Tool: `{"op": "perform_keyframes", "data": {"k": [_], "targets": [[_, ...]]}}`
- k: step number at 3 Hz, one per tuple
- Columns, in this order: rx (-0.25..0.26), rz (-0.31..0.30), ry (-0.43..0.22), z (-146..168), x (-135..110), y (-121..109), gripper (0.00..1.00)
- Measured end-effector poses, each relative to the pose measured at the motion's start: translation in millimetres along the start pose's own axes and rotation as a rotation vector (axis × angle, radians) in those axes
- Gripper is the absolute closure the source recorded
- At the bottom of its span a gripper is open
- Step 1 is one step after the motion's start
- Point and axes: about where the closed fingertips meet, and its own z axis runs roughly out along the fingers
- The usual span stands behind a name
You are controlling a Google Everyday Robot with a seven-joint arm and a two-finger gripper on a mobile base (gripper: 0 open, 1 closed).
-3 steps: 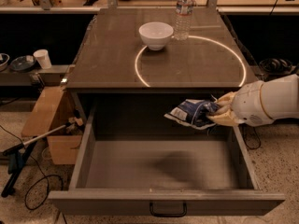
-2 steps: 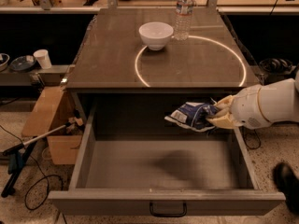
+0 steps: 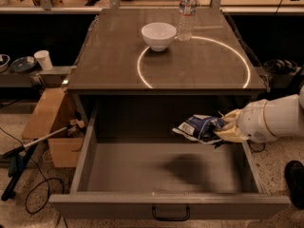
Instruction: Place blue chip bag into top drawer
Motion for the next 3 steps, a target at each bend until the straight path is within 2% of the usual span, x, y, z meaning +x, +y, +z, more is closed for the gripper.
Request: {"op": "perform_keyframes", "data": {"k": [1,3], "targets": [[-0.013,0.033,0.032,5,21,9,1.0],[-0.032,0.072,0.063,11,41,17,1.0]]}}
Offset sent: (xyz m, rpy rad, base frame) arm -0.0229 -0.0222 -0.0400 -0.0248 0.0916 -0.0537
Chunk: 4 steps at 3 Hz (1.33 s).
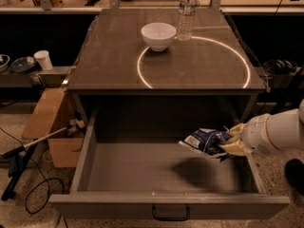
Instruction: Place blue chip bag into top drawer
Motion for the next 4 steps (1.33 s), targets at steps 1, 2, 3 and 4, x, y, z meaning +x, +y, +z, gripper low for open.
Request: {"op": "perform_keyframes", "data": {"k": [1,2,3,4], "targets": [[-0.003,0.016,0.009,5,8,2,1.0],[-0.001,0.027,0.024,12,17,4,1.0],[0.03,0.024,0.066,20,25,6,1.0],[0.077,0.016,0.148,28,36,7,1.0]]}}
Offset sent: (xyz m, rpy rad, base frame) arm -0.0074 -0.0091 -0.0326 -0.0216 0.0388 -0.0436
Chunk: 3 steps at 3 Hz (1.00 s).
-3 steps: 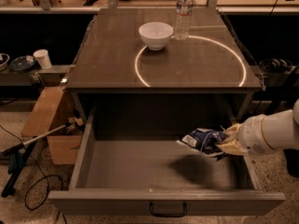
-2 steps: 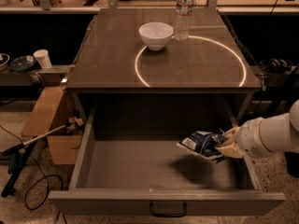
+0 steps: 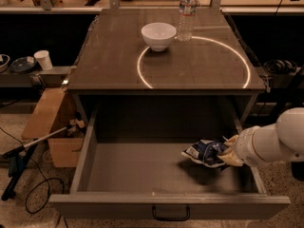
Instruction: Place blue chip bag into top drawer
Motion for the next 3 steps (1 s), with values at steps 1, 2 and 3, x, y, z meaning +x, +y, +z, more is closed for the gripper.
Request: {"op": "perform_keyframes", "data": {"k": [1,2,3], "targets": [[0.0,0.0,0.0,0.0,0.0,0.0,1.0],[0.0,0.0,0.0,0.0,0.0,0.0,0.82],[0.0,0.0,0.0,0.0,0.0,0.0,0.58]]}}
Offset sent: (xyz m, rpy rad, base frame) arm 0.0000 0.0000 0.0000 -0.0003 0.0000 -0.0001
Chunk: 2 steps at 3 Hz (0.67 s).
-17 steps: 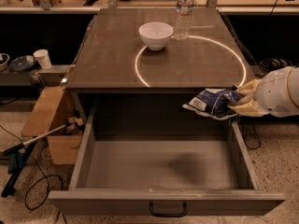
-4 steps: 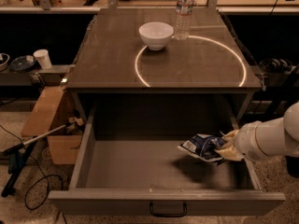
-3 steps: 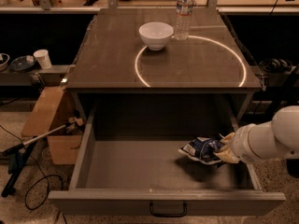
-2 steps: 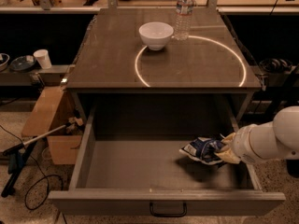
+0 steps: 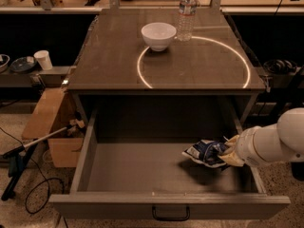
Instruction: Place blue chip bag into top drawer
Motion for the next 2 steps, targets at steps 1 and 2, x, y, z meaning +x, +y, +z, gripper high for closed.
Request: {"op": "perform_keyframes", "data": {"k": [1,2], "targets": [[0.0,0.0,0.0,0.0,0.0,0.0,0.35],[0.0,0.0,0.0,0.0,0.0,0.0,0.11]]}}
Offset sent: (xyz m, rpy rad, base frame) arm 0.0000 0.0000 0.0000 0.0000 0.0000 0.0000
